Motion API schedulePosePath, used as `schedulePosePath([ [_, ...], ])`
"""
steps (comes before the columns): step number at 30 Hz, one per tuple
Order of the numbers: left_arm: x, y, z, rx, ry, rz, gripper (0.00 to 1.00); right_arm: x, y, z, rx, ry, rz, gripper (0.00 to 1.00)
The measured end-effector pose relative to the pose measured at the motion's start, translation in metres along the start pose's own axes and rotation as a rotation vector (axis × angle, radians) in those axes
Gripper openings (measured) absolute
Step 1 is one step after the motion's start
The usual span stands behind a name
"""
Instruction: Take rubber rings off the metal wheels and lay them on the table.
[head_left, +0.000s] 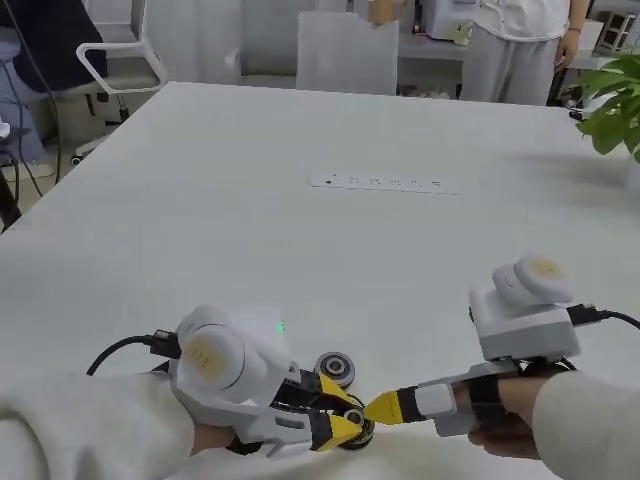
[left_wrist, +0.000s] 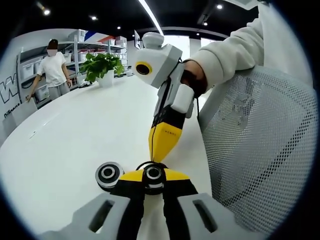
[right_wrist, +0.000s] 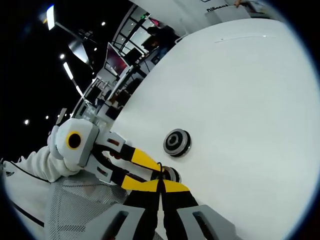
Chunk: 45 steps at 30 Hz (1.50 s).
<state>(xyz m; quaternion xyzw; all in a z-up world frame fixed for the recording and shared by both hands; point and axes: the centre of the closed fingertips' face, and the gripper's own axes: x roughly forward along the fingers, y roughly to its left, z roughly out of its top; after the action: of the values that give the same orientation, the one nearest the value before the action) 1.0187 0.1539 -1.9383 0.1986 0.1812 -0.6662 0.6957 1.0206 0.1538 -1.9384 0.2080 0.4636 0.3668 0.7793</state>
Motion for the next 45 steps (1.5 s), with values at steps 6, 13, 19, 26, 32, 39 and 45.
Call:
schedulePosePath([
  [6,0.0,0.0,0.0,-0.007,0.01,0.001,0.08,0.0,-0.004,-0.004,0.009,0.016,-0.023,0.0],
  [13,0.001,0.0,0.0,-0.002,0.037,0.005,0.08,0.0,-0.005,-0.003,0.015,0.011,-0.025,0.0],
  [19,-0.002,0.0,-0.002,-0.009,0.052,0.001,0.08,0.0,-0.006,-0.003,0.016,0.011,-0.026,0.0],
  [26,-0.005,0.001,-0.002,-0.022,0.057,0.005,0.13,0.0,-0.005,-0.002,0.009,0.012,-0.027,0.0],
  [32,-0.007,0.001,0.002,-0.045,0.038,0.004,0.16,0.0,-0.005,0.0,0.012,0.003,-0.028,0.0],
  [39,-0.012,-0.001,0.013,-0.061,0.001,-0.001,0.22,-0.002,-0.006,0.001,0.012,-0.002,-0.032,0.0],
  [45,-0.018,-0.004,0.025,-0.076,-0.035,-0.008,0.28,-0.003,-0.005,0.003,0.012,-0.011,-0.032,0.0],
])
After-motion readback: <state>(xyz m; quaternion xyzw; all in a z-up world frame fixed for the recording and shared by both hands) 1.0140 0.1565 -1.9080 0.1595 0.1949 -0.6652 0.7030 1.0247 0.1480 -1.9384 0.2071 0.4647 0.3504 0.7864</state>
